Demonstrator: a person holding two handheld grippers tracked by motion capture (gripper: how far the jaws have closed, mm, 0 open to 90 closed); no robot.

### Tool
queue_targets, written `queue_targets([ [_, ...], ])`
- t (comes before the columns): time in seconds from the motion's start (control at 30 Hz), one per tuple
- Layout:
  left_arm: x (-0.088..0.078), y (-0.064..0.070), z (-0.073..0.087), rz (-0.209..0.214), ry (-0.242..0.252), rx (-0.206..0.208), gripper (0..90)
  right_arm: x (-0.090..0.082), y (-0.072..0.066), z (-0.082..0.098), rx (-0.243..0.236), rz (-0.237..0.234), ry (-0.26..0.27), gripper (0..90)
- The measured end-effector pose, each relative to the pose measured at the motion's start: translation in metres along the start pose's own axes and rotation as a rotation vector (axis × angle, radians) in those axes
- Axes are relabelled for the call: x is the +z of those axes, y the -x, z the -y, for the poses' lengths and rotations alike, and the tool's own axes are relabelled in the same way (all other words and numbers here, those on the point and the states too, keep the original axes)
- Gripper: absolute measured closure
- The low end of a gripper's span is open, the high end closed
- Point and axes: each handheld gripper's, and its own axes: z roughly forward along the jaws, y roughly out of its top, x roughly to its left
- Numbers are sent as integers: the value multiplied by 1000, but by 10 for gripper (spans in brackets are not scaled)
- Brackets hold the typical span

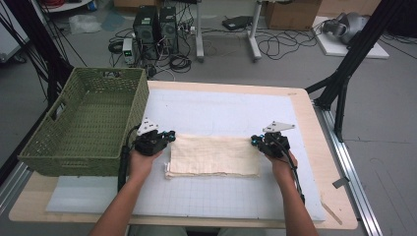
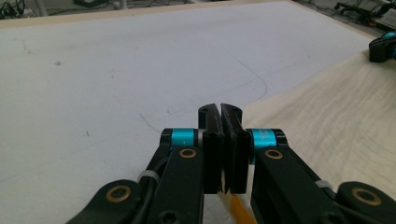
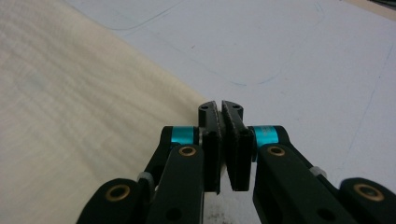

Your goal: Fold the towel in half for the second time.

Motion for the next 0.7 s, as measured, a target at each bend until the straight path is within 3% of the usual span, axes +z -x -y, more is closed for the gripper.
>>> queue_targets([
  [0.3, -18, 10, -6, 39, 17, 32, 870, -20, -9, 7, -30, -4, 83, 867],
  [0.37, -22, 12, -4, 42, 31, 29, 870, -24, -12, 8, -39, -8, 90, 866],
  [0.7, -33, 22, 17, 72, -6, 24, 869, -39, -27, 23, -72, -55, 101, 866],
])
